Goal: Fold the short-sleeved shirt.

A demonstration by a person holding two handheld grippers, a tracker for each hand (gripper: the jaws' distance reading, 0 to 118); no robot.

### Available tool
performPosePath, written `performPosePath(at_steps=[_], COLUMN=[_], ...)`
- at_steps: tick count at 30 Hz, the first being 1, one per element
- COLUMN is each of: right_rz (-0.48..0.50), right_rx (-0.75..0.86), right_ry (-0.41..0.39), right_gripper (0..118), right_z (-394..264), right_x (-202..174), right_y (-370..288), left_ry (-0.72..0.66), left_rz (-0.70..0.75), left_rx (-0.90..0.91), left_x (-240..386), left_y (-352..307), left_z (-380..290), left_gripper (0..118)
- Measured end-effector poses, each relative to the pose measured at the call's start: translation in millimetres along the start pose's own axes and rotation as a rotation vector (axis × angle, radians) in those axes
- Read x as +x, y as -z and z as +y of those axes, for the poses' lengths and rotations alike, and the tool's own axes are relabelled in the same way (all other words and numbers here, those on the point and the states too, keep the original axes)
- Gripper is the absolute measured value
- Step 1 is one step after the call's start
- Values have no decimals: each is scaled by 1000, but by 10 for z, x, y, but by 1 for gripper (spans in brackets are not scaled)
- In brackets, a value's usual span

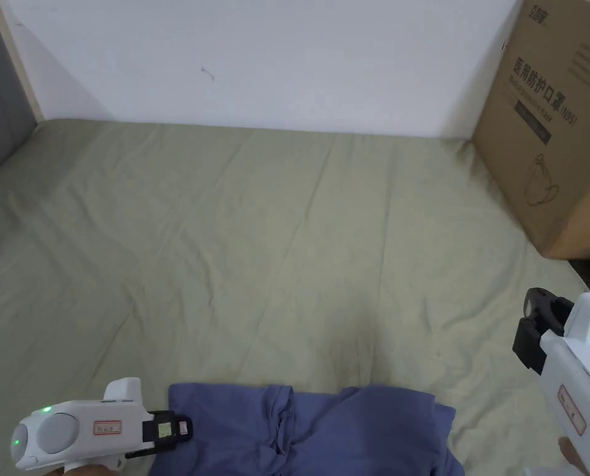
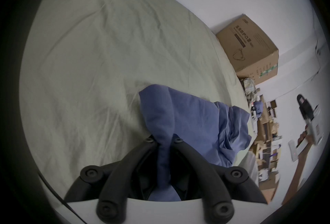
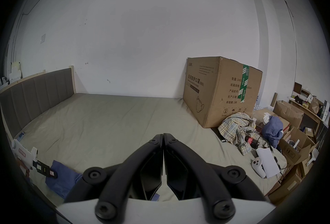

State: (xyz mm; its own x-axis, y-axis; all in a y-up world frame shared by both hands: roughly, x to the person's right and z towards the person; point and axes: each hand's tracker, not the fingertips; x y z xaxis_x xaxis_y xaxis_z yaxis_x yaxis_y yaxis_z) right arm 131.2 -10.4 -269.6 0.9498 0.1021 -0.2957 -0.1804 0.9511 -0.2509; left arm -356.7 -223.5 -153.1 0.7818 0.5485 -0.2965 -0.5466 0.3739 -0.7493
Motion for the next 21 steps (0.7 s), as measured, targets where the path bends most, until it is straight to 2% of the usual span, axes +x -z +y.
performPosePath(at_steps=[6,10,15,21], right_rz=[16,34,56,64], right_rx=[25,44,63,67], right_ry=[10,21,26,44], right_gripper=[0,0,0,0], right_z=[66,108,126,101], right_x=[-7,-22,-43,-3], right_y=[-22,-43,-89,-118], left_ry=[72,131,124,129], left_rz=[33,128,231,230], left_rx=[72,106,114,96], left_x=[211,148,67,700], left_y=[-427,-782,-1226,-1288], left_z=[44,115,216,318], left_gripper=[7,7,7,7])
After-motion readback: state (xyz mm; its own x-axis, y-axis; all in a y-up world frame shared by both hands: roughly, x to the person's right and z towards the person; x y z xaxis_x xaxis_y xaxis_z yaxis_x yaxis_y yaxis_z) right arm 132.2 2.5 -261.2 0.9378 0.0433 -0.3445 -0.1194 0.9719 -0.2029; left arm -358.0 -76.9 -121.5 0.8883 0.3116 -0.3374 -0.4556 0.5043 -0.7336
